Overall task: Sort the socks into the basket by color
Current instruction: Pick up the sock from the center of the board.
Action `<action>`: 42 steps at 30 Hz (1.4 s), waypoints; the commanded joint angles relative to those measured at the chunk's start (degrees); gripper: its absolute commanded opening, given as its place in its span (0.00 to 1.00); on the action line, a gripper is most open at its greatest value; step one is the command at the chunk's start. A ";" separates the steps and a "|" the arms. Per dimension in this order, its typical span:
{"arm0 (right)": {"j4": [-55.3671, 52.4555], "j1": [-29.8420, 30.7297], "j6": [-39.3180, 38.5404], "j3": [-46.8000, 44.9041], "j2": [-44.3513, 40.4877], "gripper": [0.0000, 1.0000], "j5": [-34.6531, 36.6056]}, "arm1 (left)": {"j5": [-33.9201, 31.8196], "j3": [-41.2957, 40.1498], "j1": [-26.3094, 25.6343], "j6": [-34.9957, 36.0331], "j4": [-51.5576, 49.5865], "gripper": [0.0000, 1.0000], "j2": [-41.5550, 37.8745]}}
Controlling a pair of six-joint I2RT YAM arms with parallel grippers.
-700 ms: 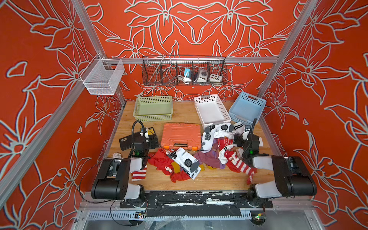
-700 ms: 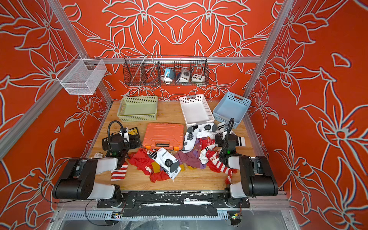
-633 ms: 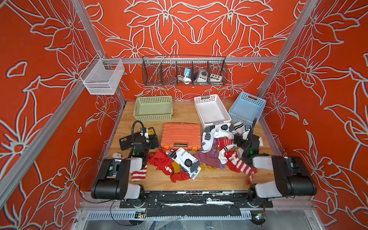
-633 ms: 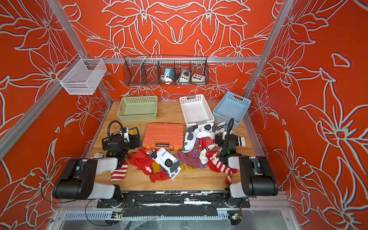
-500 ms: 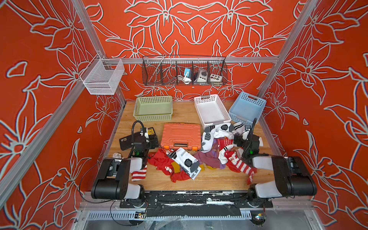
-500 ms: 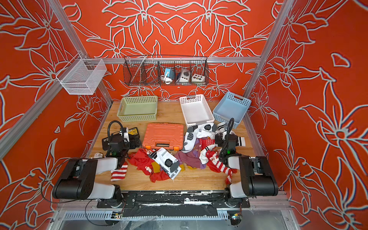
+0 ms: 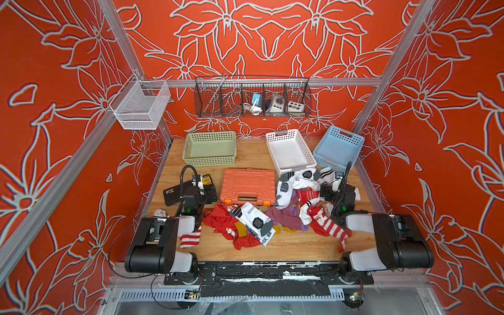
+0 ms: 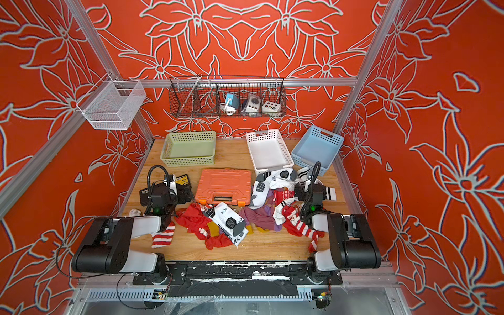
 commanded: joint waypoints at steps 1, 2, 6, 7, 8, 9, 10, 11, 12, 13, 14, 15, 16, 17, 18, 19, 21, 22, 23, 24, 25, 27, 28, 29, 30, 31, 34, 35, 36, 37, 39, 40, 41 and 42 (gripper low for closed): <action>0.98 0.31 -0.97 0.01 -0.69 0.98 -0.32 | -0.20 1.00 -0.20 0.64 1.23 1.00 0.34; 0.98 0.31 -0.99 0.02 -0.70 0.98 -0.32 | -0.20 1.01 -0.16 0.56 1.23 1.00 0.42; 1.30 0.31 -1.00 0.02 -0.53 0.98 -0.32 | -0.20 0.97 -0.20 0.61 1.22 1.00 0.33; 1.74 0.31 -0.97 -0.13 -0.44 0.98 -0.31 | -0.20 0.97 -0.21 0.64 1.28 1.00 0.40; 2.06 0.31 -0.93 -0.24 -0.35 0.98 -0.40 | -0.20 0.94 -0.16 0.64 1.33 1.00 0.29; 2.12 0.17 -0.89 -0.24 -0.40 0.98 -0.45 | -0.20 0.88 -0.19 0.64 1.38 1.00 0.26; 1.91 0.18 -0.98 -0.24 -0.50 0.98 -0.45 | -1.14 0.94 -0.29 0.39 1.57 1.00 0.04; 1.81 0.22 -0.93 -0.32 -0.67 0.98 -0.44 | -2.59 1.67 -0.29 -0.28 -0.37 1.00 -0.78; 1.90 0.22 -0.42 -0.14 -1.26 0.98 0.99 | -3.91 3.75 -0.25 -0.90 -5.92 1.00 -2.72; -2.90 0.21 0.23 1.55 -3.32 0.98 2.92 | -4.05 6.03 -0.27 -0.96 -11.15 1.00 -4.45; -9.02 0.14 1.10 3.97 -5.26 0.98 4.56 | -3.50 7.22 -0.26 -0.64 -13.58 1.00 -5.51; -17.73 -0.04 1.60 7.95 -6.91 0.98 5.13 | -2.89 7.89 -0.27 -0.29 -15.22 1.00 -6.63; -24.08 -0.04 2.00 11.35 -7.72 0.98 5.17 | -3.30 8.32 -0.30 -0.39 -16.51 1.00 -7.92; -27.99 -0.04 2.57 13.91 -8.10 0.98 5.09 | -4.16 8.67 -0.27 -0.72 -17.77 1.00 -9.03; -31.37 -0.03 3.22 15.89 -8.56 0.98 4.62 | -4.71 9.07 -0.25 -1.17 -18.80 1.00 -10.31; -33.56 -0.04 4.29 17.11 -9.24 0.98 4.01 | -4.41 9.77 -0.29 -1.20 -20.14 1.00 -11.53; -37.46 -0.03 6.35 19.09 -10.74 0.98 2.84 | -3.97 11.43 -0.25 -1.57 -23.28 1.00 -13.39; -40.60 -0.04 8.01 20.38 -11.63 0.98 2.91 | -4.25 12.33 -0.25 -2.10 -24.95 1.00 -14.37; -43.78 -0.04 10.30 21.83 -12.29 0.98 3.68 | -4.33 13.04 -0.29 -2.38 -26.28 1.00 -15.24; -48.78 -0.04 14.29 24.02 -13.09 0.98 5.28 | -3.95 13.48 -0.31 -2.59 -27.24 1.00 -16.35; -54.46 -0.04 19.26 26.09 -13.78 0.98 7.76 | -3.41 13.91 -0.26 -2.76 -28.06 1.00 -17.43; -63.04 -0.13 29.83 29.33 -14.95 0.98 9.79 | -3.08 14.78 -0.38 -3.56 -29.75 1.00 -19.56; -63.70 -0.16 29.38 29.93 -15.75 0.98 6.40 | -3.18 15.23 -0.46 -4.02 -30.61 1.00 -20.69; -64.47 -0.26 29.39 30.59 -16.34 0.98 3.26 | -3.08 15.64 -0.46 -4.46 -31.58 1.00 -21.51; -66.29 -0.16 29.76 31.81 -16.65 0.98 1.22 | -2.89 16.46 -0.58 -4.97 -33.26 1.00 -22.34; -68.35 -0.14 29.47 33.19 -16.61 0.98 -0.65 | -2.55 17.67 -0.58 -5.60 -35.37 1.00 -22.94; -75.45 -0.14 28.56 37.26 -15.38 0.98 -3.48 | -1.87 20.91 -0.84 -7.15 -41.13 1.00 -23.24; -78.21 -0.15 28.62 38.58 -14.63 0.98 -3.94 | -1.79 21.98 -1.03 -7.86 -43.04 1.00 -23.24; -81.54 -0.13 28.90 39.76 -13.91 0.98 -3.98 | -1.63 23.26 -1.19 -8.88 -44.92 1.00 -23.27; -84.66 -0.13 29.53 40.77 -13.40 0.98 -3.27 | -1.49 24.32 -1.29 -9.73 -46.75 1.00 -23.24; -90.09 -0.13 30.89 41.16 -13.34 0.98 -1.57 | -0.58 26.80 -1.91 -10.58 -50.55 1.00 -23.27; -91.78 -0.11 31.48 40.99 -13.63 0.98 -0.93 | -0.52 27.91 -2.51 -10.62 -51.89 1.00 -23.28; -93.57 -0.18 32.04 40.66 -13.98 0.97 -0.76 | -0.47 29.28 -3.26 -10.73 -53.56 1.00 -23.12; -94.93 -0.15 32.62 40.19 -14.43 0.96 -0.95 | -0.33 30.63 -4.10 -10.68 -55.13 1.00 -22.63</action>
